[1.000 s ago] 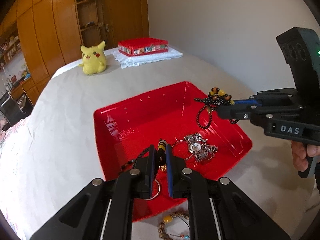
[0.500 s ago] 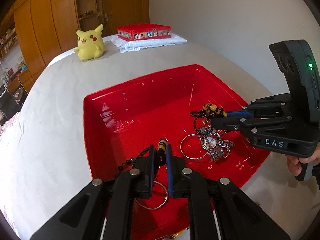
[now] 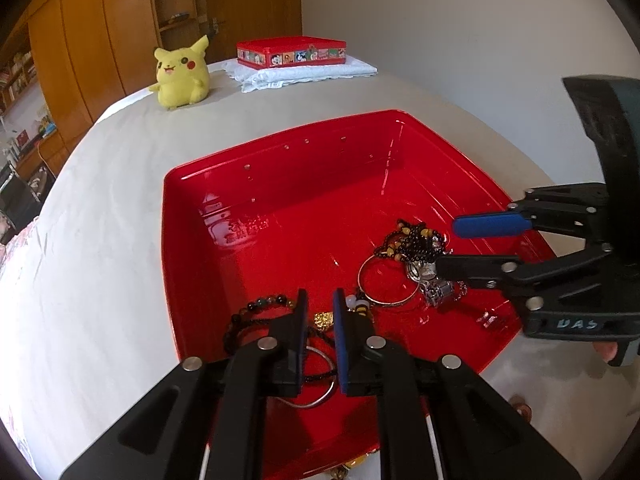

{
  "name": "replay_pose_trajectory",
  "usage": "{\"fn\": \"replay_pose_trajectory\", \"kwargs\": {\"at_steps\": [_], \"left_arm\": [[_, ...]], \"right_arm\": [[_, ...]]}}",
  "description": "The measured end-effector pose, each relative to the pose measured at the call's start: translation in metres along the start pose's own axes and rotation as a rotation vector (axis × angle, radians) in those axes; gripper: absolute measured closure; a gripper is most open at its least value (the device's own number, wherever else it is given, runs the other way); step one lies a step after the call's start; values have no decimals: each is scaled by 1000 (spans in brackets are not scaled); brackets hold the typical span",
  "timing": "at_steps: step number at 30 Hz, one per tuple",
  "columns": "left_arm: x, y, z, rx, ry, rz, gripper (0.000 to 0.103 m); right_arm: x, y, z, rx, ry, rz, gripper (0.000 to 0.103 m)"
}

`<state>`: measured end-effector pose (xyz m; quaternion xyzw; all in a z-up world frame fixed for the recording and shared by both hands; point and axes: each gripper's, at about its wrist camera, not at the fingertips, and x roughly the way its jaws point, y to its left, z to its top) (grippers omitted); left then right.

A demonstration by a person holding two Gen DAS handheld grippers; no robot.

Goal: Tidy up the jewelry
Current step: 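Release the cord pendant into the red tray while the right tool releases the necklace there, then move both open tools back over the wooden bracelet and wooden ring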

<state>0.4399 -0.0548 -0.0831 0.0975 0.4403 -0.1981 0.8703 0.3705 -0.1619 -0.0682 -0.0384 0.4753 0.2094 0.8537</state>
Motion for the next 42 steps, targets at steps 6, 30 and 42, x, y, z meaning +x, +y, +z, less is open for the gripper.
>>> {"fn": "replay_pose_trajectory", "kwargs": {"at_steps": [6,30,42], "left_arm": [[-9,0,-6,-7,-16,37,43],[-51,-52,-160,-77,73,13,4],[-17,-44,-125,-76,62,33,3]], "right_arm": [[-27,-6,-16,30,-22,-13,62],[-71,71,-184,-40,-19,7,41],[-46,66,-165,-50,-31,-11,43]]}}
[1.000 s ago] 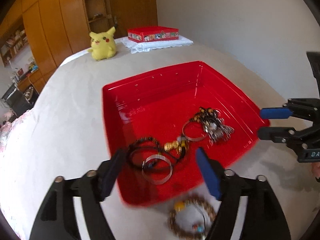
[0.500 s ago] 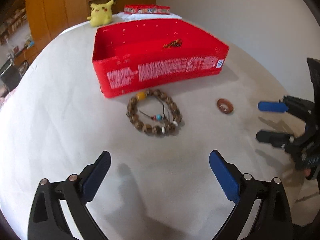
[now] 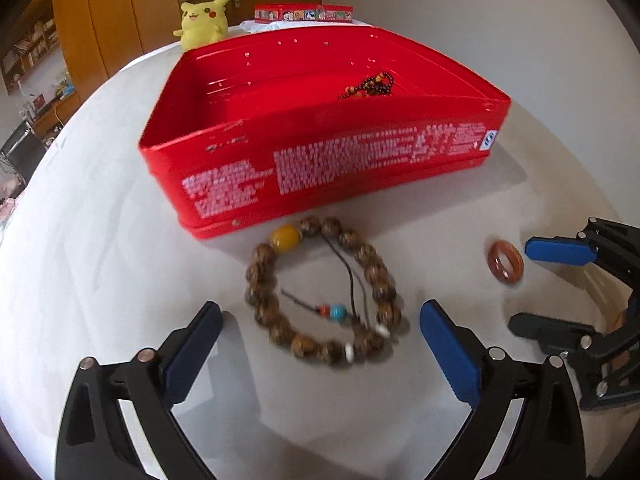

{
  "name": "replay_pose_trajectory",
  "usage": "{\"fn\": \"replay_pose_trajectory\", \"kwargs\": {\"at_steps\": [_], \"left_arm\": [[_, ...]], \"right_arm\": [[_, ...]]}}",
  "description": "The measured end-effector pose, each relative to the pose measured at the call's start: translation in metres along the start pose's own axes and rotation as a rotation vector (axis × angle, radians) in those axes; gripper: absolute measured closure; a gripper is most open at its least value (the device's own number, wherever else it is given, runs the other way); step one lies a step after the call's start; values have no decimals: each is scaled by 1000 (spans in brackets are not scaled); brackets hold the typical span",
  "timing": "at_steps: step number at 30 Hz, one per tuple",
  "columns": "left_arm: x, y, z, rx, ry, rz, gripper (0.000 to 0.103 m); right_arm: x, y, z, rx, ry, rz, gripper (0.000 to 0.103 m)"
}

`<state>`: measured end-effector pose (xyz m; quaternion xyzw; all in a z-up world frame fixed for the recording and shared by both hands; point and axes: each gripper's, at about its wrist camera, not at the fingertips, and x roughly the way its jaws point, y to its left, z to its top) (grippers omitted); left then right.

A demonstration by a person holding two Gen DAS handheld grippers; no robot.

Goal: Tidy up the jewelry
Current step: 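Move both open tools back over the wooden bracelet and wooden ring, then grasp the wooden bead bracelet with the left tool while the right tool grasps the brown wooden ring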

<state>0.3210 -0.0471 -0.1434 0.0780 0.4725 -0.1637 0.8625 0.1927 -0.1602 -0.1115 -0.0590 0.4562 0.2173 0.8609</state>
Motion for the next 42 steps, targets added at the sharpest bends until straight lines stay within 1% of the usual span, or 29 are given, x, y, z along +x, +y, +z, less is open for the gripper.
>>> {"fn": "replay_pose_trajectory", "kwargs": {"at_steps": [3,5,6,8,9,10,11,12,13,15,16,23,30,31,32,33,42], "left_arm": [[1,1,2,-3,-2,2,3],[1,1,1,-5,-4,5,4],[0,1,1,-7,-7,8,5],[-2,0,-1,-10,-14,13,10],[-4,0,-2,-9,-20,12,19],[-7,0,-3,-5,-24,9,31],[-9,-1,-5,-1,-25,3,38],[-12,-1,-5,0,-26,-7,54],[-13,-1,-6,1,-25,-17,68],[-15,1,-5,-3,-23,-26,78],[-16,2,-6,-7,-24,-33,80],[-27,1,-13,-12,-31,-38,80],[-48,4,-17,-22,-58,-38,80],[-51,4,-19,-21,-62,-38,82],[-54,3,-19,-19,-67,-37,98],[-58,4,-19,-24,-70,-46,102],[-81,-1,-21,-17,-106,-40,103]], "right_arm": [[7,-2,8,-2,0,-2,47],[9,-3,12,-2,1,2,55],[10,-5,13,0,1,5,56],[11,-6,13,1,-1,11,62],[11,-6,13,1,-1,12,63],[10,-7,14,-2,-2,11,67],[10,-7,14,-5,-2,11,71],[10,-8,14,-7,-2,12,73],[10,-8,14,-4,-2,14,74],[10,-7,14,-2,-3,16,74],[10,-7,14,-3,-4,15,74],[2,-6,12,3,-13,28,75],[-12,0,10,6,-31,41,75],[-15,1,9,5,-33,42,75],[-17,2,9,4,-35,42,75],[-20,5,9,-1,-38,43,75],[-39,9,8,-10,-61,43,75]]}}
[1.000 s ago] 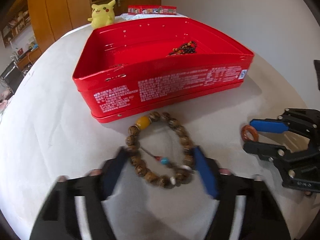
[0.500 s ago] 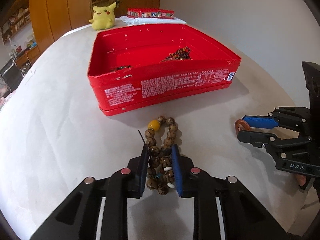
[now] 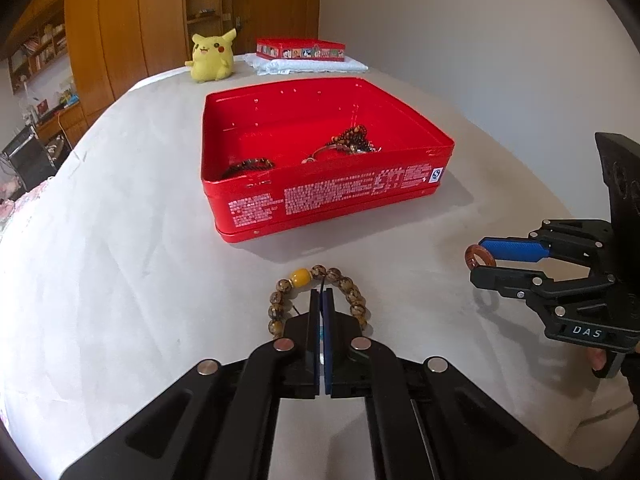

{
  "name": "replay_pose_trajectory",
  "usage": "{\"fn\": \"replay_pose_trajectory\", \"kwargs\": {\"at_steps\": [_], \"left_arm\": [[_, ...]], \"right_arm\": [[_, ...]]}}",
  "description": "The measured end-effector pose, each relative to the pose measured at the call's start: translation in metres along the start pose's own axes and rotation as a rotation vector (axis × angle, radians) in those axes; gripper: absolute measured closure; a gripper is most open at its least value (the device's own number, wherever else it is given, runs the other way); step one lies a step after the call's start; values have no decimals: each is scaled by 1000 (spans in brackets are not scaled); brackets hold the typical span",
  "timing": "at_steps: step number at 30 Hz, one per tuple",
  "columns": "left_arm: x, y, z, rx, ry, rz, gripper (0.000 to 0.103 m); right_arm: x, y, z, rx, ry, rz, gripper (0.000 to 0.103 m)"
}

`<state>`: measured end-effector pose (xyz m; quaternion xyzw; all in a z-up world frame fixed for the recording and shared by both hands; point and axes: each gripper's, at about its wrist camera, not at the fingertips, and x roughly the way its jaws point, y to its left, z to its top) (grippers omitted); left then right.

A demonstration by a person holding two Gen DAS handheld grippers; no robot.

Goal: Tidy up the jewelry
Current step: 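Grasp the wooden bead bracelet with the left tool while the right tool grasps the brown wooden ring, then carry the bead bracelet with the left tool while the right tool carries the wooden ring to the tray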

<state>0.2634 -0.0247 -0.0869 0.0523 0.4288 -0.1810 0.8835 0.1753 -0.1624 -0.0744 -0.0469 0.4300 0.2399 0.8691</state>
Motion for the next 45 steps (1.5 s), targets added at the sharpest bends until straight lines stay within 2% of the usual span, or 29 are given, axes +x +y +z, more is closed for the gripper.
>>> {"fn": "replay_pose_trajectory", "kwargs": {"at_steps": [5,6,7,9,10,16,17,18,19,21,26,37,45], "left_arm": [[8,-11,-5,48,48,-32,101],[11,-16,-5,59,53,-48,96],[14,-19,-5,68,54,-50,79],[19,-24,-4,78,48,-23,55],[24,-25,-3,74,53,-17,54],[53,-31,-8,107,135,-43,57],[54,-31,-8,106,125,-33,62],[54,-30,-7,98,124,-27,80],[53,-27,-6,83,127,-35,92],[52,-22,-5,48,128,-44,92],[38,-23,-9,51,103,-22,92],[-23,-15,-2,38,-17,3,92],[-48,-17,13,37,-67,13,92]], "right_arm": [[-3,0,-4,11,0,4,75],[-2,-1,-4,15,2,6,75],[-1,-3,-5,22,3,8,75],[1,-7,-6,36,7,13,75],[2,-9,-6,38,8,14,75],[5,-18,-9,61,12,24,75],[7,-20,-10,67,13,27,75],[8,-21,-10,70,14,29,75],[8,-21,-11,72,15,31,75],[8,-21,-11,72,15,34,75],[2,-22,-9,68,2,34,75],[-19,-7,-5,37,-33,25,75],[-40,5,8,9,-68,23,75]]}}
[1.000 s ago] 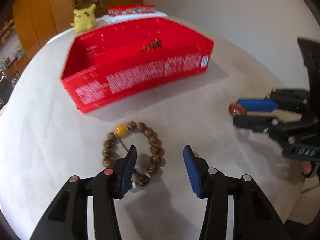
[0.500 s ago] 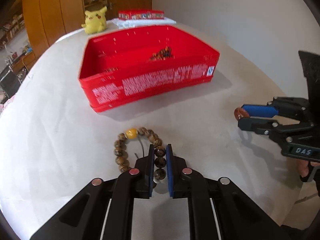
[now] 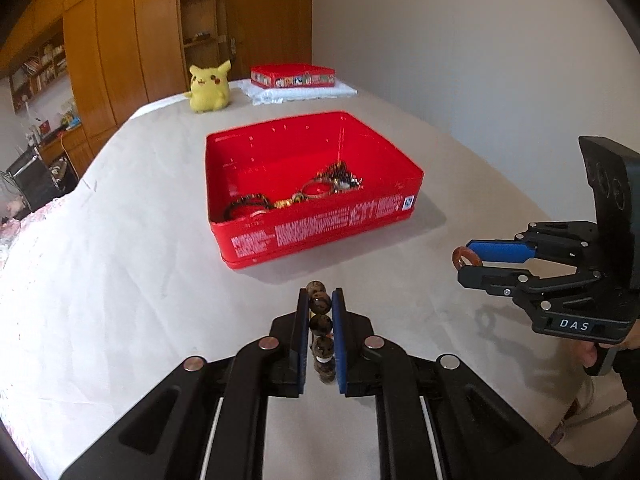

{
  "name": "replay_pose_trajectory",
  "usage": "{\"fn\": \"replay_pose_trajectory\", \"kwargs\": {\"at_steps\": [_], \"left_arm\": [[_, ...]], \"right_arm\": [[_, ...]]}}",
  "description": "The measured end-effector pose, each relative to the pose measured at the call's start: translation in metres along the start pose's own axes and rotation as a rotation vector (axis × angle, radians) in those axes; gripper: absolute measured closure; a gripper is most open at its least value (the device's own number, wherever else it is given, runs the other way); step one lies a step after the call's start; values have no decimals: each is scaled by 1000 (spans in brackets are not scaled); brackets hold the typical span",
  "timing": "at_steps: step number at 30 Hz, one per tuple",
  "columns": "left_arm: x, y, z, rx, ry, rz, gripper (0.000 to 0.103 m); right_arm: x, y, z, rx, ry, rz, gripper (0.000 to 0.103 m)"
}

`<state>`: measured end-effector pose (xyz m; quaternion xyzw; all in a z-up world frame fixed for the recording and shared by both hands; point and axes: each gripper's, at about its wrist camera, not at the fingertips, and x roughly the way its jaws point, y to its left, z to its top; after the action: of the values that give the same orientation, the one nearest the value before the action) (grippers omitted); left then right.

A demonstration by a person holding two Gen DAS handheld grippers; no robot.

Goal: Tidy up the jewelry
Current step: 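Carry the bead bracelet with the left tool while the right tool carries the wooden ring to the tray, then release the bead bracelet into the red tray while the right tool releases the ring there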

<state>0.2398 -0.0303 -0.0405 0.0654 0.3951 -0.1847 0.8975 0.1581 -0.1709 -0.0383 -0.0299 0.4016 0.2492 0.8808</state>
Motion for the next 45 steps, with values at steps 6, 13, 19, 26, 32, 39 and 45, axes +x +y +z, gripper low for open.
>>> {"fn": "replay_pose_trajectory", "kwargs": {"at_steps": [6,13,19,26,32,39,45], "left_arm": [[-15,0,12,14,-34,15,92],[-20,2,32,43,-59,27,92],[-21,11,61,54,-91,29,92],[-9,22,102,63,-112,18,92],[17,25,129,70,-99,11,93],[67,35,147,54,-32,-22,92],[123,47,146,24,45,-41,92]], "right_arm": [[-14,2,14,-20,-24,-5,75],[-19,-4,40,-44,-43,-18,75],[-16,-18,69,-46,-56,-22,75],[0,-37,106,-28,-47,-23,75],[22,-49,130,-27,-28,-31,75],[67,-69,145,3,37,-34,75],[112,-90,147,28,106,-54,75]]}}
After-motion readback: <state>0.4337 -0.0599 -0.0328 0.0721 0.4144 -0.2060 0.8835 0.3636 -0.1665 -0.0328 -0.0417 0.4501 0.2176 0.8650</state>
